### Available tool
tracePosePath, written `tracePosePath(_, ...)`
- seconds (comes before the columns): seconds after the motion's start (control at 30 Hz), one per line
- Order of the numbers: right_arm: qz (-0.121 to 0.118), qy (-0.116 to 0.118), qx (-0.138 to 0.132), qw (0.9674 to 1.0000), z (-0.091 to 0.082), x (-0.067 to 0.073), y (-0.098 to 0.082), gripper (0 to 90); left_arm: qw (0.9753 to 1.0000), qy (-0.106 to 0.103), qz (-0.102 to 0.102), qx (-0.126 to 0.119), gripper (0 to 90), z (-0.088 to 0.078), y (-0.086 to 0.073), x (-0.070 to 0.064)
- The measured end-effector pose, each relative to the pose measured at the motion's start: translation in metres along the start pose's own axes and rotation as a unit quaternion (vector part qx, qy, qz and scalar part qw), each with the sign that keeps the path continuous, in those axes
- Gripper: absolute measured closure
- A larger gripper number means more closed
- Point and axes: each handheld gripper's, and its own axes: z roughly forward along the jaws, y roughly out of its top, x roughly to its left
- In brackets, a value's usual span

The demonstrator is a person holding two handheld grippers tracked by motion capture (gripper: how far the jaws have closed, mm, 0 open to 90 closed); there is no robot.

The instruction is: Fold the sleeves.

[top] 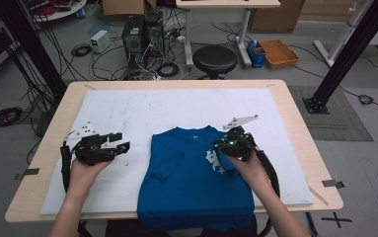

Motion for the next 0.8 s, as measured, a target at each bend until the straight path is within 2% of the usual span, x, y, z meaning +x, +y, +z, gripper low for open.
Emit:
tracePosePath(0.07, -0.003, 0.002, 0.001, 1.0000, 0.007, 0.002, 0.002, 80.8, 1.0000, -0.003, 0.001, 0.001, 39.5, 0.001, -0.001, 0.000)
tracePosePath(0.13, -0.003, -0.002, -0.011, 0.9999, 0.006, -0.001, 0.001, 74.3, 1.0000, -0.002, 0.004, 0.002, 39.4, 0.002, -0.001, -0.001)
tracePosePath(0.17, -0.003, -0.002, -0.011, 0.9999, 0.006, -0.001, 0.001, 74.3, 1.0000, -0.001, 0.006, 0.002, 39.4, 0.002, -0.001, -0.001)
tracePosePath(0.33, 0.011, 0.006, -0.051, 0.9986, -0.009, -0.018, -0.006, 63.7, 0.9999, 0.000, 0.012, 0.007, 39.3, 0.006, 0.000, -0.002)
tracePosePath(0.43, 0.025, 0.003, -0.079, 0.9966, -0.021, -0.032, -0.010, 56.7, 0.9997, 0.002, 0.024, 0.007, 39.3, 0.008, 0.002, -0.006)
tracePosePath(0.57, 0.049, -0.005, -0.119, 0.9916, -0.035, -0.048, -0.012, 47.7, 0.9996, -0.003, 0.027, 0.010, 39.2, 0.014, 0.008, -0.011)
tracePosePath(0.67, 0.052, -0.010, -0.133, 0.9897, -0.041, -0.056, -0.014, 41.9, 0.9993, -0.004, 0.035, 0.013, 37.6, 0.021, 0.014, -0.016)
tracePosePath(0.8, 0.043, -0.018, -0.145, 0.9883, -0.049, -0.062, -0.020, 39.4, 0.9987, -0.006, 0.051, 0.001, 36.6, 0.032, 0.017, -0.025)
